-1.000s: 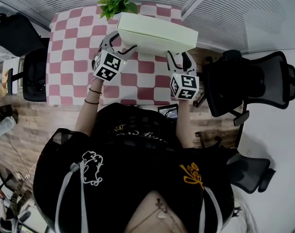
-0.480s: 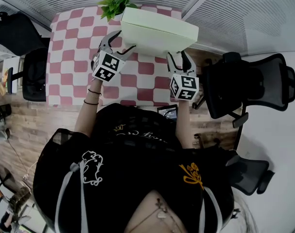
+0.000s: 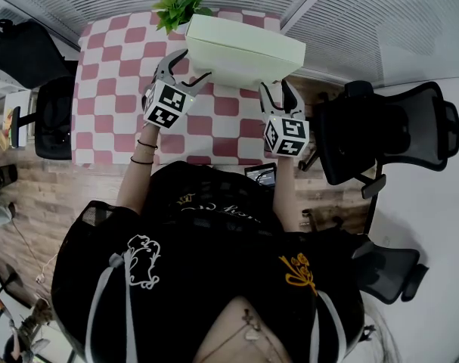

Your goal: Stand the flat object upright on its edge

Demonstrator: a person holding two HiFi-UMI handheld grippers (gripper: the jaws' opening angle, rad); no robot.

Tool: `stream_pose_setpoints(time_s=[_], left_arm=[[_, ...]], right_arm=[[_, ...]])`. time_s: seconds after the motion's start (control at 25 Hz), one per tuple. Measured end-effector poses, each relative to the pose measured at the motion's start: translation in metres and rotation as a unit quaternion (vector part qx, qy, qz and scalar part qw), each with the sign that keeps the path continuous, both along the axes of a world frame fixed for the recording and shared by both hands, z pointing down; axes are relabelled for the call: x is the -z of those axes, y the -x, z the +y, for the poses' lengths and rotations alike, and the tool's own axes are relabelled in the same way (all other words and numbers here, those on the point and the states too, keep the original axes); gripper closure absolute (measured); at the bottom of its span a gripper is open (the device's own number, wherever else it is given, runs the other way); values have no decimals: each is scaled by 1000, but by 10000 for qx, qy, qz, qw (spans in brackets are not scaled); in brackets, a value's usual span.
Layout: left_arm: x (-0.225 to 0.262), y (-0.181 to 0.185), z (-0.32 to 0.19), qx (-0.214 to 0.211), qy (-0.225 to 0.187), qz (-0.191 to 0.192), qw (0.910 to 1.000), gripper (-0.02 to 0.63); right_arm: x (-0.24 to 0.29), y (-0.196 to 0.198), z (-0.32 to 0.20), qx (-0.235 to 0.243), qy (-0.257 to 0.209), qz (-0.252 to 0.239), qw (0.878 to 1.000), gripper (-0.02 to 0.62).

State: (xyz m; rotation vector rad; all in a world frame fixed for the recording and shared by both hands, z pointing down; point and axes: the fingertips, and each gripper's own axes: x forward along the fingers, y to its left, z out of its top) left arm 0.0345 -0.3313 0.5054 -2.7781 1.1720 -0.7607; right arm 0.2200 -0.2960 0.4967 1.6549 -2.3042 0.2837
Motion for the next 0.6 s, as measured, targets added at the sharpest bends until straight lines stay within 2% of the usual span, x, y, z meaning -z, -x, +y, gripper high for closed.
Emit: stream_pose_setpoints(time_s=[0.24, 0.6], left_arm=[[6, 5, 9, 120, -17, 73, 9999, 264], [25, 14, 42, 255, 26, 388, 9989, 270]], right_arm=[[5, 0, 10, -42, -26, -98, 9999, 355], [17, 19, 39, 105, -101, -282, 9995, 380]])
